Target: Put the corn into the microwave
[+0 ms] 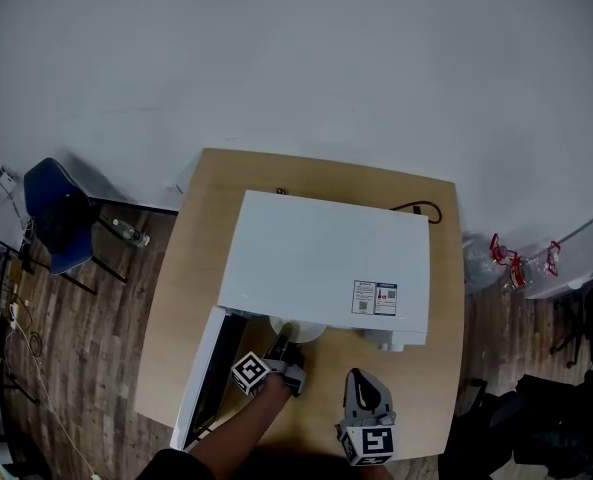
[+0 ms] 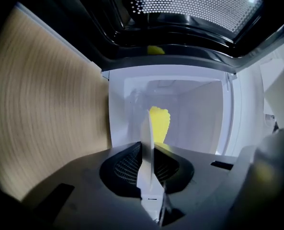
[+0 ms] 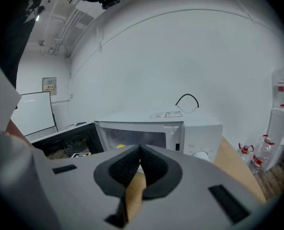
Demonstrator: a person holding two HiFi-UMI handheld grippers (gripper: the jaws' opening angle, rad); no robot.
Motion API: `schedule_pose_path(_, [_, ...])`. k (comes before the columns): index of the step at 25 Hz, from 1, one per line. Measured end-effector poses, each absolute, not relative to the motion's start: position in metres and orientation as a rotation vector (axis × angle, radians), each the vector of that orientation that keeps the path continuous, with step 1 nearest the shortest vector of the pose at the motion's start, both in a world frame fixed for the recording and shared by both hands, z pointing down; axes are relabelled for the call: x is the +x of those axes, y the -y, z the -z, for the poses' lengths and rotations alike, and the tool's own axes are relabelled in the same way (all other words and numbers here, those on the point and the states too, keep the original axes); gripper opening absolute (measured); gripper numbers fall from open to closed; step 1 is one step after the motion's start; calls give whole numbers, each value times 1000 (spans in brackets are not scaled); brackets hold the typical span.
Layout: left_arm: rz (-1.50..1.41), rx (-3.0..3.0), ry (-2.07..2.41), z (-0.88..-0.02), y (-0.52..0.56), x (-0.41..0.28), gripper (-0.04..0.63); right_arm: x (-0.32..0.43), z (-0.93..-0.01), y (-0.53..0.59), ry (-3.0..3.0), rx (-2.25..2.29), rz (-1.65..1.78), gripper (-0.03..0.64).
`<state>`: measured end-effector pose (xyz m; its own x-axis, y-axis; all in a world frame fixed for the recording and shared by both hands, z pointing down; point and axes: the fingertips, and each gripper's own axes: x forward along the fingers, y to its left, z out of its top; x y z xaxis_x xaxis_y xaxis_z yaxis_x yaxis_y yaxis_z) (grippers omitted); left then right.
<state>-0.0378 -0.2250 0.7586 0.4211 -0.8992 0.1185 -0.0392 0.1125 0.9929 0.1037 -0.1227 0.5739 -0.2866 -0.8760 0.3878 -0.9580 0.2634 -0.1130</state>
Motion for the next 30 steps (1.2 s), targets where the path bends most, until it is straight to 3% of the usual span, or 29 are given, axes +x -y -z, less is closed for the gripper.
schedule_pose_path(20, [728, 1250, 936, -776, 240, -34, 34, 101, -576, 123, 2342, 1682, -516, 60])
schedule_pose_path(25, [701, 1251, 950, -772, 237, -38, 121, 105, -575, 122, 2328, 1689, -509, 60])
schedule_pose_path(30, [658, 1280, 971, -771, 222, -40, 123, 101, -575, 115, 2343, 1688, -532, 60])
